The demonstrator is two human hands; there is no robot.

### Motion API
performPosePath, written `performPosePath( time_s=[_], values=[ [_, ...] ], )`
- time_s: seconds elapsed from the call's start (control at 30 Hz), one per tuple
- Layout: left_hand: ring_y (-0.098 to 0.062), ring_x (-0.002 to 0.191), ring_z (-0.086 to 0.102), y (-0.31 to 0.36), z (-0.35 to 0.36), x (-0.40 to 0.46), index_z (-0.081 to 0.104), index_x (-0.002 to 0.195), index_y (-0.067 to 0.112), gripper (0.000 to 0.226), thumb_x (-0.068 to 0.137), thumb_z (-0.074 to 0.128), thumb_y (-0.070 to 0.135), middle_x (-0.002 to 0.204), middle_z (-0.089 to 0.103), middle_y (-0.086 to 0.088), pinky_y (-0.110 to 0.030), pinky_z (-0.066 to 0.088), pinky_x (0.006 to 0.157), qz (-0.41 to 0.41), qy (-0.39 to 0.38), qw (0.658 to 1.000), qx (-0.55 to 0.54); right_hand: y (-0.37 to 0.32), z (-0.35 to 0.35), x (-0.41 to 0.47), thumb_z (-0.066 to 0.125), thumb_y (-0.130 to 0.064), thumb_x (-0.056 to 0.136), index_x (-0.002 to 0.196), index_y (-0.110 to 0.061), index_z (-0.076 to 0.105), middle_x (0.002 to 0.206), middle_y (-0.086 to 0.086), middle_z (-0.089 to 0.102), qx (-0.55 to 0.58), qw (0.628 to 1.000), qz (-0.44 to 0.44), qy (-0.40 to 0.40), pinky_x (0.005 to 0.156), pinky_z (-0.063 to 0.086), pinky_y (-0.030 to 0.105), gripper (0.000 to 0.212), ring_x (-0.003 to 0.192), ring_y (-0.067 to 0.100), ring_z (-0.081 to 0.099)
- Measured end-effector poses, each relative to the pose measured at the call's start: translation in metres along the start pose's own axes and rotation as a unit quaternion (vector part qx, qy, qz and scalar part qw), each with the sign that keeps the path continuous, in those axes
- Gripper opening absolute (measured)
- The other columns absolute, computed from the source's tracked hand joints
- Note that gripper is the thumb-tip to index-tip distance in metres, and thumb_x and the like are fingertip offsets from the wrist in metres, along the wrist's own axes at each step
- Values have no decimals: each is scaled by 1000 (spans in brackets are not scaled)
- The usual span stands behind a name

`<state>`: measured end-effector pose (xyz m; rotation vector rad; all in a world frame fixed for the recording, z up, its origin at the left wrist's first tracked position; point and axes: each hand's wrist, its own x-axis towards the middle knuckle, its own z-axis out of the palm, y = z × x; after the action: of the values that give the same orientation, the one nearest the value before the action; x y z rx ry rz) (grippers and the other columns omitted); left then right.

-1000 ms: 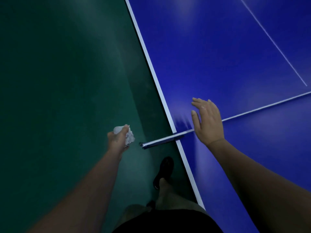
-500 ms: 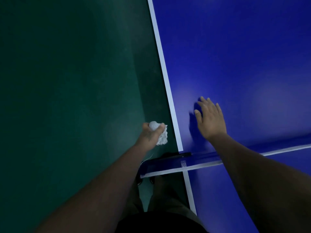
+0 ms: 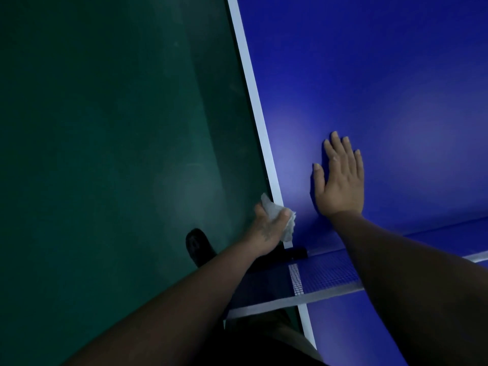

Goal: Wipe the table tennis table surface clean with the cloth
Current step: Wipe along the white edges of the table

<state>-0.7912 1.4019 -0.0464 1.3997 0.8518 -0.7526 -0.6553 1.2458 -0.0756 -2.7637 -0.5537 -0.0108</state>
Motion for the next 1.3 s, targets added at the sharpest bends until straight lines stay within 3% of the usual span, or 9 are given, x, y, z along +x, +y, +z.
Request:
performPosePath(
  time_s=[0.07,0.27,0.4,0.53,0.7,0.9,1.07,1.17,1.3],
  values=[
    [-5,98,62,-3,9,7,12,160,22,90,96,59,64,123,59,4,-14,52,82,11,-20,1000,-13,-1,-1,0,49,-29,112,162,-12,42,174,2,30,2,1000,3,2,132,17,53,54,164,23,19],
    [-24,130,54,-14,24,21,-4,165,34,91,103,58,55,155,44,-6,-19,43,108,12,21,997,-72,2,0,2,49,-29,110,161,-11,43,174,3,29,-7,1000,4,-6,133,17,53,54,164,23,18],
    [-46,126,61,-18,27,52,10,157,57,97,79,58,90,148,54,-25,-62,52,108,3,52,991,-122,2,0,4,50,-27,108,160,-10,45,174,4,30,-10,1000,-2,-6,132,18,54,54,164,25,20],
    [-42,123,64,25,2,69,10,162,45,108,76,58,90,143,60,-18,-59,53,107,15,72,991,-116,3,1,6,52,-25,108,159,-9,45,174,6,30,-17,1000,-7,0,131,19,56,54,164,26,21],
    [-12,79,65,67,-35,94,10,162,19,94,95,65,56,102,62,0,-28,59,65,45,63,981,-180,1,2,6,52,-25,108,159,-9,46,173,6,31,-16,1000,-5,5,130,21,57,54,163,26,22],
    [-23,98,66,82,-41,104,27,156,30,99,80,68,79,127,65,-12,-58,59,99,51,131,971,-193,1,2,7,51,-25,108,159,-9,46,173,6,32,-14,1000,-6,4,130,21,57,55,163,27,23],
    [-17,120,66,55,2,46,11,166,43,101,82,60,71,154,54,0,-39,55,103,41,130,974,-182,0,1,8,50,-26,108,160,-9,45,173,6,32,-13,1000,-8,2,131,21,57,55,163,26,23],
    [5,144,31,38,14,33,-6,168,37,101,87,51,57,164,13,29,-19,24,117,60,115,976,-173,2,2,8,50,-26,108,160,-9,45,173,6,32,-14,1000,-8,1,130,21,57,55,163,26,23],
    [-8,154,22,35,6,45,-13,168,28,92,104,49,54,175,7,9,-22,19,122,97,113,987,-61,2,2,8,50,-26,108,159,-8,46,173,7,32,-14,1000,-8,1,130,21,57,55,163,27,24]
  ],
)
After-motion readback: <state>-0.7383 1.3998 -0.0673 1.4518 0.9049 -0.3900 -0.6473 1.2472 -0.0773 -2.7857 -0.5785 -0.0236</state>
